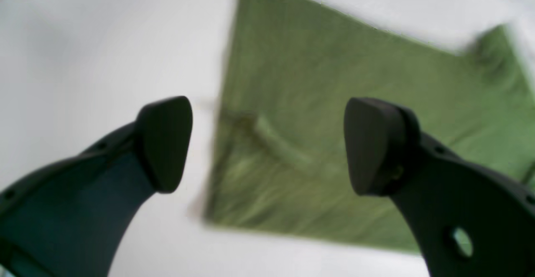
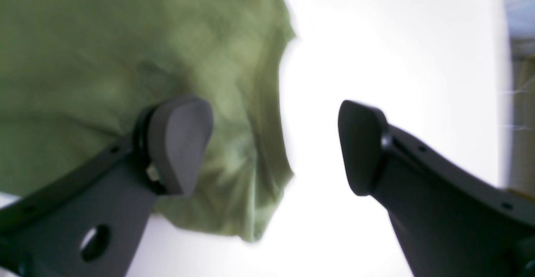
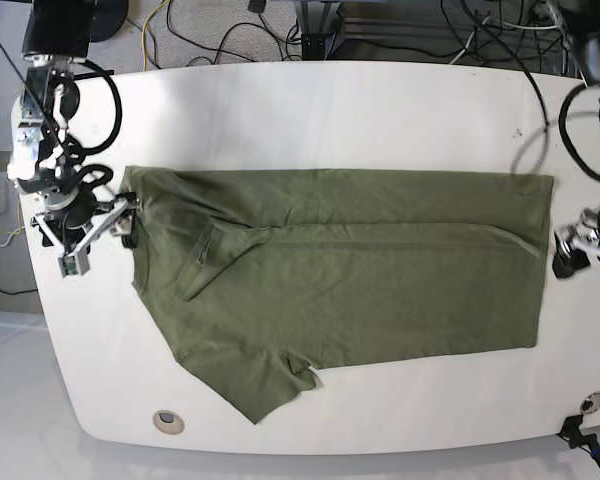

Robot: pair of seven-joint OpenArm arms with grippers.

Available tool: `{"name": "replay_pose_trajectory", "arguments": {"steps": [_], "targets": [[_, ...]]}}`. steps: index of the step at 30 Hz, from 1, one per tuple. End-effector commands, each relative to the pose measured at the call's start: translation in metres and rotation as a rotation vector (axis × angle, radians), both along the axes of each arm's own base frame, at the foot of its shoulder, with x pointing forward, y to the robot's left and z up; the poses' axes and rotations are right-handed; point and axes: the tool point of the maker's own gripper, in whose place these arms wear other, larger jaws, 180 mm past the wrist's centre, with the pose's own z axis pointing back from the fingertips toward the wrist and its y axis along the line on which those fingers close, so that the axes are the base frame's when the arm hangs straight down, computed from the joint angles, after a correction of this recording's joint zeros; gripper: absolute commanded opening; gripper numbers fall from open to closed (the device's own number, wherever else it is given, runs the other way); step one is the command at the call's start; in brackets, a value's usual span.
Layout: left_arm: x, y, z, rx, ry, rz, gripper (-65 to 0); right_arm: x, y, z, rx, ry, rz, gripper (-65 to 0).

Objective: Fold the T-shirt properly
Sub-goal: 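Pull the lifted hem back toward the robot with both grippers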

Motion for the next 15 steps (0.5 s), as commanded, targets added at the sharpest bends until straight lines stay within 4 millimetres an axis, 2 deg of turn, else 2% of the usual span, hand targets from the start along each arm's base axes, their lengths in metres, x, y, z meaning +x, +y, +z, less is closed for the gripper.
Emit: {"name": "replay_pose_trajectory", "arguments": {"steps": [1, 4, 7, 15], "targets": [[-0.005, -0.01, 0.025, 0.205, -0.079, -0.126, -13.6, -0.007, -0.011, 0.005, -0.055, -0.022, -0.006, -17.5], [-0.021, -0.025, 0.016, 0.362, -0.108, -0.273, -13.6, -0.018, -0.013, -0.005, -0.032, -0.017, -0.006, -17.2], [-0.033, -0.033, -0.002, 0.396, -0.124, -0.297, -13.6, -0.027, -0.026, -0.027, 0.003, 0.025, -0.036, -17.2], [-0.048, -0.048, -0.034, 0.442, -0.062, -0.342, -14.1, -0.031, -0.026, -0.066, 0.086, 0.088, -0.071, -17.2]]}}
